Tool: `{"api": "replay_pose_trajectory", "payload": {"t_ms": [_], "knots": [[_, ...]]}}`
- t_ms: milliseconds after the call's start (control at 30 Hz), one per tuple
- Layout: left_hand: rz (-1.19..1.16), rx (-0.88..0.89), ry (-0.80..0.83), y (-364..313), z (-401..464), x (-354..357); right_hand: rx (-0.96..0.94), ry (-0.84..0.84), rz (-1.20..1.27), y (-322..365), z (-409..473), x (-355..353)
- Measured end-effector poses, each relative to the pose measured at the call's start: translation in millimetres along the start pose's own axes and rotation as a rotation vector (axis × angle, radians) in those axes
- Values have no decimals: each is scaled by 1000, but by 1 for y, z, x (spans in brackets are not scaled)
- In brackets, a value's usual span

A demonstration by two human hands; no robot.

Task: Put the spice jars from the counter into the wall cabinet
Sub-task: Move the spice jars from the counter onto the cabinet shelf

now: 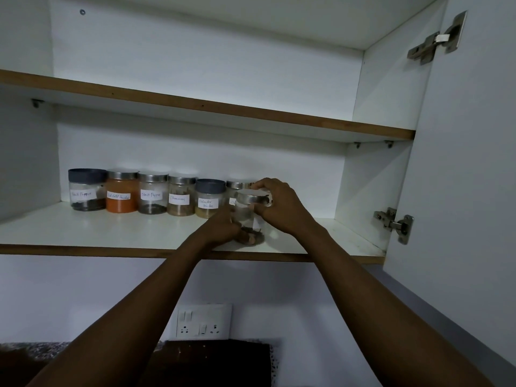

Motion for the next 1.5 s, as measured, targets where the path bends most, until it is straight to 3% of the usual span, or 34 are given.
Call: {"api": "replay_pose_trajectory", "payload": {"t_ms": [433, 733, 833, 1033, 1300, 1500], "knots": [[190, 31, 60, -28, 30, 42, 37, -22, -141, -33, 17, -11], [103, 103, -34, -30, 38, 53, 39, -69, -83, -63, 11, -8], [65, -16, -77, -20, 40, 46, 73, -76, -117, -74, 16, -17], [56, -16, -43, -11, 44, 50, 142, -20, 6, -87, 17, -24], [-93, -8, -27, -2, 51, 53, 81, 81, 32, -103, 21, -36], [-44, 11, 31, -2, 55, 61, 261, 7, 37, -129, 22, -43]]}}
Point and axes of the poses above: each hand's wrist, its own z-axis towards the middle knuckle, its own x-axis out of the palm, y = z × x, the point moved 10 cm from there along z, towards the middle knuckle, and after that the axes turned 6 degrees about -z, right-handed, at the moved point
